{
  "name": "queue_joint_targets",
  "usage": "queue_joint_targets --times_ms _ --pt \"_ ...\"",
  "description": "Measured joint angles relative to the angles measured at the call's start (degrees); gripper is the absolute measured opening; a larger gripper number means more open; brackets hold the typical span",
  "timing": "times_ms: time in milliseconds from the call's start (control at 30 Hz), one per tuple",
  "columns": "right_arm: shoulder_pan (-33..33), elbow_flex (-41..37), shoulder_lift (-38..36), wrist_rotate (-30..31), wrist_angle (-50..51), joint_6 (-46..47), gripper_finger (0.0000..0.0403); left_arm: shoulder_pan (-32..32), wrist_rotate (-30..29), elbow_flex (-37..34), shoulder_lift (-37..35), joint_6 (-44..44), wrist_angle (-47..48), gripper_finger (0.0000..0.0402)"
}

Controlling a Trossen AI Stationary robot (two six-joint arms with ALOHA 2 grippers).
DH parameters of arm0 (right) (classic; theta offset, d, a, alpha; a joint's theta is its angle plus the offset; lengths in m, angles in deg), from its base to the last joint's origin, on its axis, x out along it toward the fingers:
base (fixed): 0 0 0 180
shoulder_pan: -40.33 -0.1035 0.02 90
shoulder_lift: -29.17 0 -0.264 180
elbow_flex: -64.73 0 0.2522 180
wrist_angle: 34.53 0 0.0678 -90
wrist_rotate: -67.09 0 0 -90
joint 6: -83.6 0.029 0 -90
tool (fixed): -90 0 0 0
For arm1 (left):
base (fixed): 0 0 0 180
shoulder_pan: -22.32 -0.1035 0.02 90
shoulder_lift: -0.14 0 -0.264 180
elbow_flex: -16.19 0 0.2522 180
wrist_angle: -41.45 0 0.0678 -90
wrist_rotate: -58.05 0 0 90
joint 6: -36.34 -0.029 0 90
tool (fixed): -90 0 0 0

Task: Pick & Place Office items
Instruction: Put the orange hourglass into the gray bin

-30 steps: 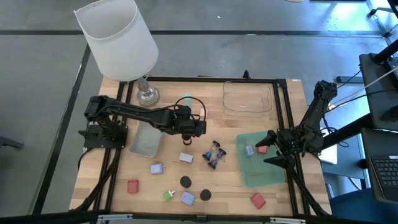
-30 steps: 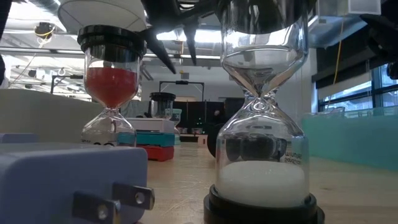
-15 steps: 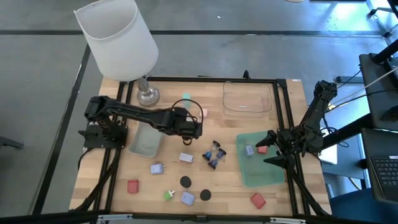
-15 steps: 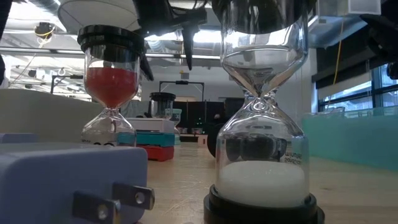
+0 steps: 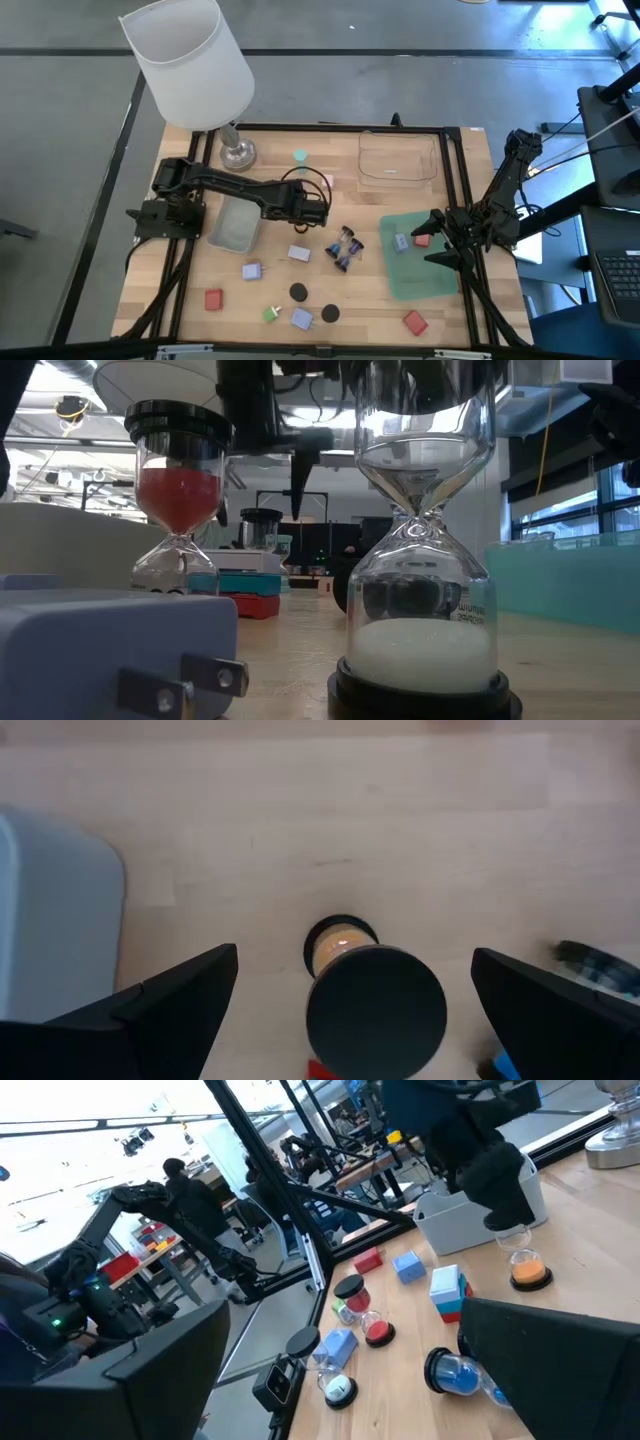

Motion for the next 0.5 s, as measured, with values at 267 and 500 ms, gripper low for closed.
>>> queue_joint_targets --times_ms 267,500 --pt "0.0 0.0 0.0 0.0 -0.1 0.0 0.04 -0.9 5.1 0.0 2.6 -0.4 -1.3 0.04" --pt "0.0 0.0 0.0 0.0 -0.1 0.0 0.04 -0.7 4.7 0.0 2.6 -2.4 -1.1 0.0399"
